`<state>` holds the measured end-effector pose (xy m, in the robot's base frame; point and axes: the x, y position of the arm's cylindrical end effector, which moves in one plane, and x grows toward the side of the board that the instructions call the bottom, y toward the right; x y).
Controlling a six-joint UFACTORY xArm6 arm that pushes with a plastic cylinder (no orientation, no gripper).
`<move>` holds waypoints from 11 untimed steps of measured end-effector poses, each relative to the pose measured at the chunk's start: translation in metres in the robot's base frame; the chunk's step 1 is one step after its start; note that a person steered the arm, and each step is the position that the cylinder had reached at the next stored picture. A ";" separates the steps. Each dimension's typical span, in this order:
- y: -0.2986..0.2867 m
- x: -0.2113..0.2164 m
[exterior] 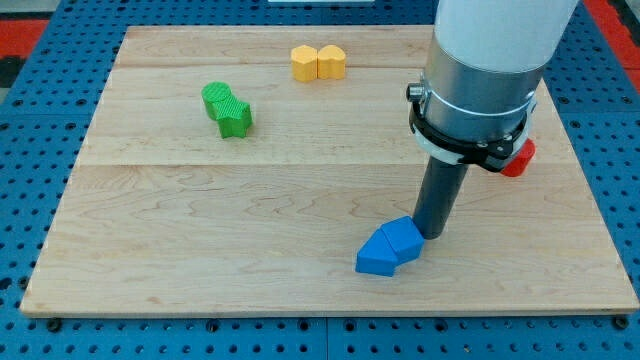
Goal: Move the blue blocks to the bottom center
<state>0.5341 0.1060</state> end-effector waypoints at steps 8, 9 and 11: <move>-0.043 -0.016; -0.043 -0.016; -0.041 -0.036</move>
